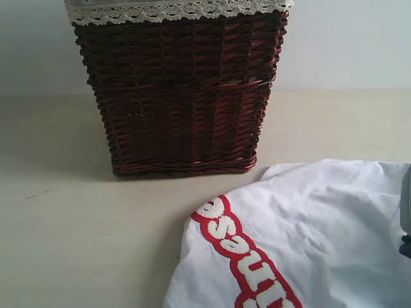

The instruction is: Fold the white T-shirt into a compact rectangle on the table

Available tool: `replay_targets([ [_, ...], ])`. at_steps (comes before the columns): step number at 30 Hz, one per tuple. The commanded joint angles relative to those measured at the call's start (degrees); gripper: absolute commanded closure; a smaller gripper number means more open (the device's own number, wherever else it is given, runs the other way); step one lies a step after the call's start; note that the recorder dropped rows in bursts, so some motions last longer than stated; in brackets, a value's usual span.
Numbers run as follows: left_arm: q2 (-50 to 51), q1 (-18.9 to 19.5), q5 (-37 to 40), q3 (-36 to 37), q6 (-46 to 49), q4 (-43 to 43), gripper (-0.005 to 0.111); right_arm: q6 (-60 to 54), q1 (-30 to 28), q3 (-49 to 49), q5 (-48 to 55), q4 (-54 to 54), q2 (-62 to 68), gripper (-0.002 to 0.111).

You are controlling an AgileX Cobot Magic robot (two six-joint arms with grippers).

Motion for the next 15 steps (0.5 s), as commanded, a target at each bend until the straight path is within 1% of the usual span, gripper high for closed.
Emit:
replay_targets([
  [1, -0.36, -0.15, -0.75, -0.23, -0.12, 0.01, 0.107, 3.13, 4.61, 0.52, 8.06, -4.78, -0.23, 0.108],
  [3, -0.36, -0.15, -0.75, -0.23, -0.12, 0.01, 0.107, 3.03, 6.59, 0.81, 11.01, -5.92, 0.67, 0.104],
  [4, -0.36, -0.15, -0.75, -0.23, -0.02, 0.01, 0.107, 3.03, 7.55, 1.36, 11.47, -6.78, 1.43, 0.1],
  [6, -0.36, -0.15, -0.75, -0.23, -0.02, 0.01, 0.107, 3.13, 9.04, 2.61, 11.47, -9.17, 3.18, 0.09],
  [7, -0.36, -0.15, -0.75, -0.23, -0.02, 0.01, 0.107, 3.13, 9.66, 3.54, 11.12, -10.38, 4.53, 0.082],
  [8, -0.36, -0.15, -0.75, -0.23, -0.02, 0.01, 0.107, 3.13, 9.8, 4.1, 10.45, -11.15, 5.45, 0.077],
  [10, -0.36, -0.15, -0.75, -0.23, -0.02, 0.01, 0.107, 3.13, 9.8, 5.3, 6.74, -11.31, 7.32, 0.065],
  [12, -0.36, -0.15, -0.75, -0.23, -0.13, 0.01, 0.107, 5.09, 9.8, 6.09, 1.06, -11.05, 7.69, 0.062],
  [15, -0.36, -0.15, -0.75, -0.23, -0.13, 0.01, 0.107, 12.11, 9.8, 5.99, -4.97, -10.6, 5.24, 0.062],
])
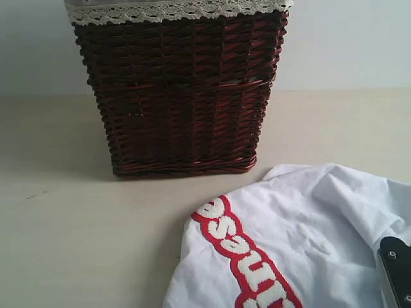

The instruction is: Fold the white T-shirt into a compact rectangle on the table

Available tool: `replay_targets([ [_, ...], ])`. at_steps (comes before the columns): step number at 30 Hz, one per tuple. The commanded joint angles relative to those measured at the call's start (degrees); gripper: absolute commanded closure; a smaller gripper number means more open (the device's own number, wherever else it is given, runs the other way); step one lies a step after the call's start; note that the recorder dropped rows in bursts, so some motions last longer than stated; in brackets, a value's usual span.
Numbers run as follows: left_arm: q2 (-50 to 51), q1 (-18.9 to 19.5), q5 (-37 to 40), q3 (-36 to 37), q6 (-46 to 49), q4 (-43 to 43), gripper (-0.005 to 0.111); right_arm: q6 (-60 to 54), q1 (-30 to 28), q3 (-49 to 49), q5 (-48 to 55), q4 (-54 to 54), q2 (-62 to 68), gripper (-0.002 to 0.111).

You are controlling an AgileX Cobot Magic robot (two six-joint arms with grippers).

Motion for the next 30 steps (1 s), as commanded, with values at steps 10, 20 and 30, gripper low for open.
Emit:
replay_targets([
  [10, -0.36, -0.15, -0.75, -0.23, -0.13, 0.01, 0.107, 14.53, 0.15, 0.1, -11.58, -0.38, -24.35, 0.062],
  [20, -0.36, -0.15, -0.75, -0.23, -0.13, 0.01, 0.107, 46.69, -4.4, 0.1, -11.18, -15.03, -17.88, 0.064],
  [30, -0.36, -0.15, -0.75, -0.23, -0.13, 0.01, 0.107, 58.73, -15.84, 0.21, -13.58, -21.96, -14.93, 0.077],
])
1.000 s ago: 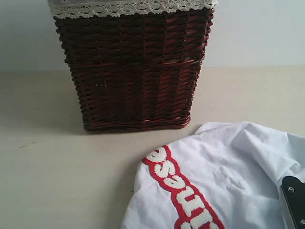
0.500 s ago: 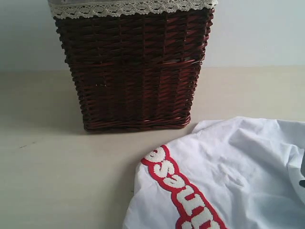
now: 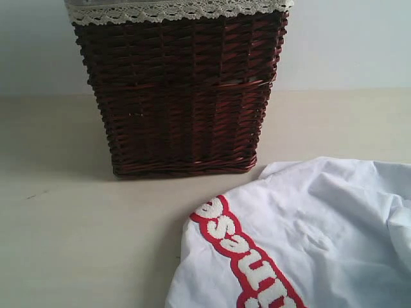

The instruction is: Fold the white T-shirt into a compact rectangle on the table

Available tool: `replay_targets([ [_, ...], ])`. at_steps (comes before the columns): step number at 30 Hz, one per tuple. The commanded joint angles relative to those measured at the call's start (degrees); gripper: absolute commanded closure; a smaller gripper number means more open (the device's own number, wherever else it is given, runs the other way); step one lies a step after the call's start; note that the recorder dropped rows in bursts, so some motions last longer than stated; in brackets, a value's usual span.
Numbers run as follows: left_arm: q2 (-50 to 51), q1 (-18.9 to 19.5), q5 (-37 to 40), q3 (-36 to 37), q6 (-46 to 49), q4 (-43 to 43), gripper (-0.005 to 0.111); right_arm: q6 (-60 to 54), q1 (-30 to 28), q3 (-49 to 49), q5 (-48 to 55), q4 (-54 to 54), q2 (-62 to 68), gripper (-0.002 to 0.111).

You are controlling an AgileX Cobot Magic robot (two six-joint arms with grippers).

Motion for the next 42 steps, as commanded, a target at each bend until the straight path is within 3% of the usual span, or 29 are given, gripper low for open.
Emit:
replay_targets([
  [1, -0.36, -0.15, -0.75, -0.23, -0.13, 0.01, 0.107, 0.47, -4.98, -0.13, -9.86, 11.21, 1.63, 0.077],
  [5, -0.36, -0.15, -0.75, -0.23, -0.13, 0.01, 0.107, -7.6, -6.69, -0.13, -7.64, 24.07, 7.98, 0.08],
  [8, -0.36, -0.15, -0.75, -0.23, -0.13, 0.01, 0.107, -8.07, -6.81, -0.13, -6.88, 24.06, 12.36, 0.081],
  [12, -0.36, -0.15, -0.75, -0.23, -0.13, 0.01, 0.107, -8.19, -6.81, -0.39, -15.27, 22.22, 14.6, 0.081],
  [16, -0.36, -0.15, -0.75, -0.23, -0.13, 0.01, 0.107, -8.19, -6.81, -3.81, -16.72, 21.88, 14.6, 0.081],
  [25, -0.36, -0.15, -0.75, -0.23, -0.13, 0.01, 0.107, -18.15, -6.64, -10.23, -22.04, 27.0, 17.35, 0.081],
  [36, -0.36, -0.15, -0.75, -0.23, -0.13, 0.01, 0.107, -52.55, -6.64, -12.95, -14.87, 56.72, 25.54, 0.081],
  [40, -0.36, -0.15, -0.75, -0.23, -0.13, 0.01, 0.107, -68.59, -6.64, -12.95, -4.24, 67.81, 24.63, 0.081],
  [42, -0.36, -0.15, -0.75, -0.23, -0.13, 0.01, 0.107, -68.95, -6.04, -12.95, 0.72, 67.29, 24.93, 0.081],
])
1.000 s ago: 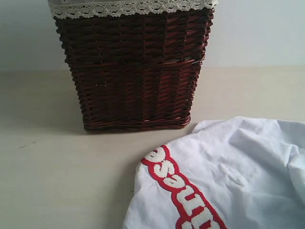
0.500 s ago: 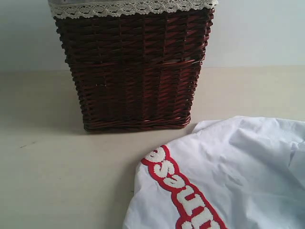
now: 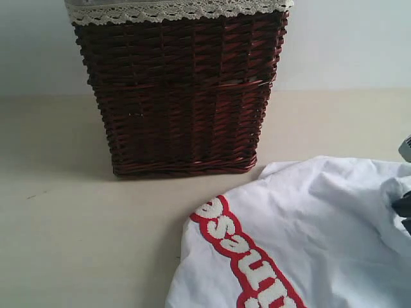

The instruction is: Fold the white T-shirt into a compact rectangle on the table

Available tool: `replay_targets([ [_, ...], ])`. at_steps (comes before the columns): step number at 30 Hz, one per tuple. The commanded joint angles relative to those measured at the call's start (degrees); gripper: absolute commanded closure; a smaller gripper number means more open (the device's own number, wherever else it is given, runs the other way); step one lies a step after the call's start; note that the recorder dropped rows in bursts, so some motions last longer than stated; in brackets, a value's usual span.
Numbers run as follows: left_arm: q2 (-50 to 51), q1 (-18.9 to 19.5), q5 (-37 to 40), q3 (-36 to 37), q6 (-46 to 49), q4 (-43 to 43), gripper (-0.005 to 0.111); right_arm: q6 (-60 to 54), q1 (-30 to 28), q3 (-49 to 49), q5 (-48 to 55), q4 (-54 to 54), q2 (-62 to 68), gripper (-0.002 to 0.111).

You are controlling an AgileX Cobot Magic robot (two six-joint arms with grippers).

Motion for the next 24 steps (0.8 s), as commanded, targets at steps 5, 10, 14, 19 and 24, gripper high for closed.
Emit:
replay_targets([
  [5, -0.36, -0.15, -0.75, -0.23, -0.13, 0.01, 0.107, 6.13, 5.63, -0.38, 7.71, -9.91, 1.74, 0.076],
  [10, -0.36, -0.15, -0.75, -0.23, -0.13, 0.01, 0.107, 12.68, 7.22, -0.38, 1.49, -10.91, 0.57, 0.068],
  [14, -0.36, -0.15, -0.75, -0.23, -0.13, 0.01, 0.107, 17.48, 7.22, -0.38, 3.29, -15.27, -3.67, 0.067],
  [19, -0.36, -0.15, -0.75, -0.23, -0.13, 0.01, 0.107, 18.56, 7.22, -0.38, 9.87, -24.15, -6.63, 0.067],
  [24, -0.36, -0.15, -0.75, -0.23, -0.13, 0.01, 0.107, 7.82, 7.22, -0.25, 9.57, -32.22, -6.48, 0.067],
])
